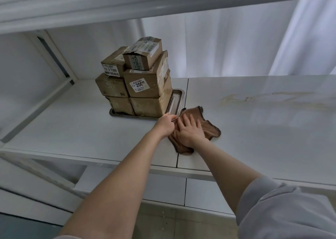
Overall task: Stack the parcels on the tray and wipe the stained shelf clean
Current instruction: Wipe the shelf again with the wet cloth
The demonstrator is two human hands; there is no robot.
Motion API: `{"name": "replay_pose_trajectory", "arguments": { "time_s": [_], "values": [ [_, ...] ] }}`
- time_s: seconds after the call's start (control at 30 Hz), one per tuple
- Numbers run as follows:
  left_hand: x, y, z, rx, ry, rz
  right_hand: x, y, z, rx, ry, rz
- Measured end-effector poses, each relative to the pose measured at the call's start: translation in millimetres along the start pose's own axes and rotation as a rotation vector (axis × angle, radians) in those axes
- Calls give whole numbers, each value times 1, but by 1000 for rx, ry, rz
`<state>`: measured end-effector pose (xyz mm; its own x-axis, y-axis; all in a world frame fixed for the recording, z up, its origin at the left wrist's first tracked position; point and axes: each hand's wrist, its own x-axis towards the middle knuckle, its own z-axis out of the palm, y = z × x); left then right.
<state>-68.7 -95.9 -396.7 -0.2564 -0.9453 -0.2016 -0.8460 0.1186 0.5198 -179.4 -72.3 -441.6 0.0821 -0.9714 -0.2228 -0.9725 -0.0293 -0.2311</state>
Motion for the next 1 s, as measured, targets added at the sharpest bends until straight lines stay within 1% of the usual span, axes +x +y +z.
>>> {"name": "replay_pose_trajectory", "arguments": {
  "time_s": [0.1, 0.23, 0.33, 0.4, 0.47, 0.57, 0.67, 0.73, 0.8, 0.87, 0.9, 0.93, 1.0],
  "values": [
    [-5, 7, 7, 4, 10, -4, -23, -10, 6, -22, -8, -78],
    [-12, 31, 21, 59, 118, 6, -59, -11, 15, -63, 24, -233],
    [-18, 59, 37, 98, 91, 78, -88, 11, 18, -41, 79, -257],
    [-21, 80, 45, 103, 67, 104, -105, 38, 16, -36, 94, -183],
    [-24, 101, 52, 104, 51, 141, -120, 77, 12, -29, 79, -45],
    [-29, 122, 63, 114, 25, 202, -145, 144, 2, 4, 113, 207],
    [-30, 129, 71, 125, 35, 220, -172, 203, -5, 69, 200, 498],
    [-30, 129, 75, 136, 35, 233, -182, 224, -8, 116, 221, 664],
    [-29, 129, 79, 144, 39, 250, -177, 227, -11, 152, 225, 776],
    [-28, 130, 83, 136, 49, 269, -164, 216, -14, 174, 212, 807],
    [-28, 132, 86, 125, 51, 275, -156, 207, -16, 172, 192, 767],
    [-28, 134, 88, 104, 53, 278, -148, 195, -16, 158, 168, 690],
    [-28, 141, 95, 60, 59, 281, -135, 166, -17, 125, 126, 481]
  ]
}}
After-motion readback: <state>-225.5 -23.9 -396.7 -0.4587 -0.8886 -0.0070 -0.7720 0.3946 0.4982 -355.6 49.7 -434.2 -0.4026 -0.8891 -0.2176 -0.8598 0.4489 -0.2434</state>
